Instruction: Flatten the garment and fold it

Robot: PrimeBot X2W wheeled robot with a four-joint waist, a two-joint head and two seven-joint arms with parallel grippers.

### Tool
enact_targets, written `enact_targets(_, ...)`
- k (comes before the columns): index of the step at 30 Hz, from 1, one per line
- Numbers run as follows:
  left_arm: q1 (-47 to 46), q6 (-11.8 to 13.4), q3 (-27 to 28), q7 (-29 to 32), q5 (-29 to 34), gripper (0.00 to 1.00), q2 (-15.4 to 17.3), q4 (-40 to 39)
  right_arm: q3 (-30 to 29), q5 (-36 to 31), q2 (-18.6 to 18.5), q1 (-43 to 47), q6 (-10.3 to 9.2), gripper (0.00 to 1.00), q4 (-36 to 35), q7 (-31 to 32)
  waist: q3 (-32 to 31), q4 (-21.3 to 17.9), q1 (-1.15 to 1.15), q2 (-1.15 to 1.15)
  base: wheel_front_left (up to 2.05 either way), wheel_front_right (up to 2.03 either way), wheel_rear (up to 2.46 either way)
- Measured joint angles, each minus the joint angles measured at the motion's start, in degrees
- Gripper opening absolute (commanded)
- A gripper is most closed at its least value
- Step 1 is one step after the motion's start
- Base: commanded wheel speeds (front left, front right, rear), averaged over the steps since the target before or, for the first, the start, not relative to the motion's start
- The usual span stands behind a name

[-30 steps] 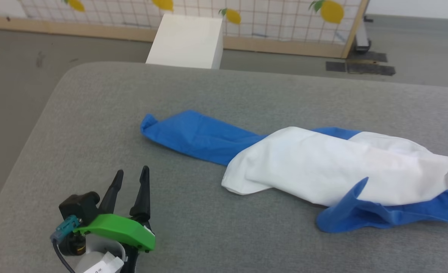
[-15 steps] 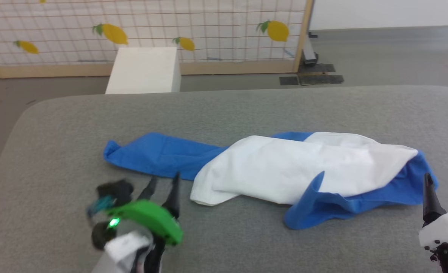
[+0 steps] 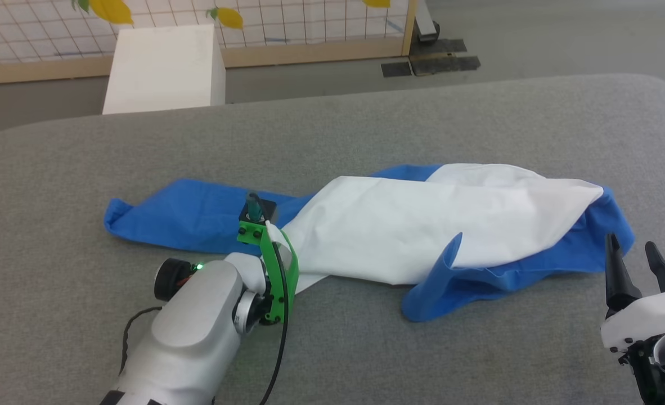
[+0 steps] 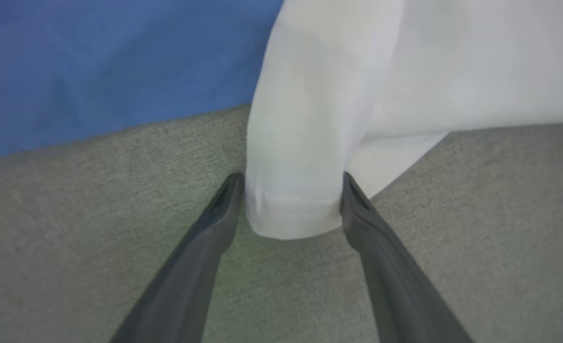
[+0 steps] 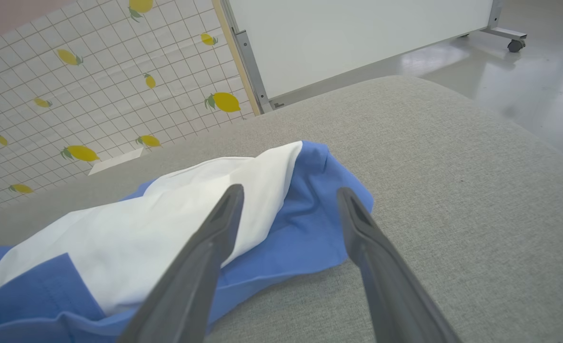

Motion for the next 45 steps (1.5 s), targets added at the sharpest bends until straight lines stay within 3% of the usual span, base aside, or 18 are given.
enact_targets(2,-0.34,-0.58,-0.11,0.09,-0.22,1.00,-0.36,0.48,-0.08,0.15,0.00,0.00,0.00,1.00,0.51,-0.30,0.80,-0.40,0.00,0.00,0.00,0.00,0.00)
enact_targets(3,-0.51,-0.91,-0.11,0.10,-0.34,0.55,-0.41,0.79,-0.16,0.15,0.00,0.00,0.00,1.00,0.63,-0.46,1.08,-0.51,0.00,0.00,0.00,0.00,0.00)
enact_targets(4,-0.55,-1.37,0.13,0.08,-0.81,0.16,-0.45,1.04,-0.34,0.15,-0.01,0.00,0.00,1.00,0.73,-0.56,1.41,-0.57,0.00,0.00,0.00,0.00,0.00)
enact_targets(5,-0.55,-1.52,0.67,-0.35,-1.41,0.00,-0.55,1.14,-0.49,0.14,-0.01,0.00,0.00,1.00,0.82,-0.71,1.68,-0.54,0.00,0.00,0.00,0.00,0.00)
enact_targets(12,1.81,-3.71,7.21,-4.74,-9.65,0.00,-2.27,-1.14,-0.67,-0.16,-0.01,0.01,0.00,1.00,1.92,-0.92,1.05,1.16,0.00,0.00,0.00,0.00,0.00)
enact_targets(18,7.62,-3.04,15.83,-9.44,-16.57,0.00,-0.23,-13.68,-0.18,-0.23,-0.01,0.54,0.00,1.00,3.11,-0.84,-1.58,3.85,0.00,0.00,0.00,0.00,0.00)
enact_targets(20,10.71,-1.25,18.46,-10.27,-17.40,0.00,1.54,-18.81,-0.22,-0.24,0.00,1.28,0.00,1.00,3.46,-0.79,-2.35,4.99,0.00,0.00,0.00,0.00,0.00)
enact_targets(25,24.66,6.99,25.05,-9.39,-19.50,0.00,7.05,-31.78,-0.53,-0.76,0.00,2.14,0.00,1.00,4.04,-0.59,-4.12,8.30,0.00,0.00,0.00,0.00,0.00)
enact_targets(32,43.14,17.39,31.99,-8.01,-21.13,0.00,8.81,-40.52,-0.02,-0.92,0.00,2.28,0.00,1.00,5.54,-0.42,-5.50,12.49,0.00,0.00,0.00,0.00,0.00)
enact_targets(36,48.68,20.09,32.78,-5.49,-23.40,0.00,8.35,-40.28,0.67,-0.92,0.01,2.24,0.00,1.00,6.23,-0.43,-5.75,14.09,0.00,0.00,0.00,0.00,0.00)
enact_targets(39,49.98,20.03,32.54,-4.10,-25.33,0.00,6.71,-40.39,1.15,-0.92,0.02,2.07,0.00,1.00,6.76,-0.54,-5.54,14.27,0.00,0.00,0.00,0.00,0.00)
enact_targets(40,49.93,19.70,32.51,-4.19,-25.94,0.19,6.16,-40.72,1.24,-0.92,0.02,2.00,0.00,1.00,6.94,-0.64,-5.57,14.27,0.00,0.00,0.00,0.00,0.00)
enact_targets(41,49.68,18.97,32.57,-4.60,-26.42,1.00,5.58,-41.30,1.41,-0.92,0.01,1.99,0.00,1.00,7.10,-0.68,-5.60,14.28,0.00,0.00,0.00,0.00,0.00)
enact_targets(43,48.70,17.27,33.18,-6.45,-26.87,1.00,4.89,-42.63,1.58,-0.93,0.01,1.99,0.00,1.00,7.33,-0.69,-5.77,14.29,0.00,0.00,0.00,0.00,0.00)
enact_targets(45,46.17,13.44,34.61,-10.37,-26.97,1.00,4.64,-44.57,1.75,-1.11,0.02,1.91,0.00,1.00,7.42,-0.68,-5.99,14.23,0.00,0.00,0.00,0.00,0.00)
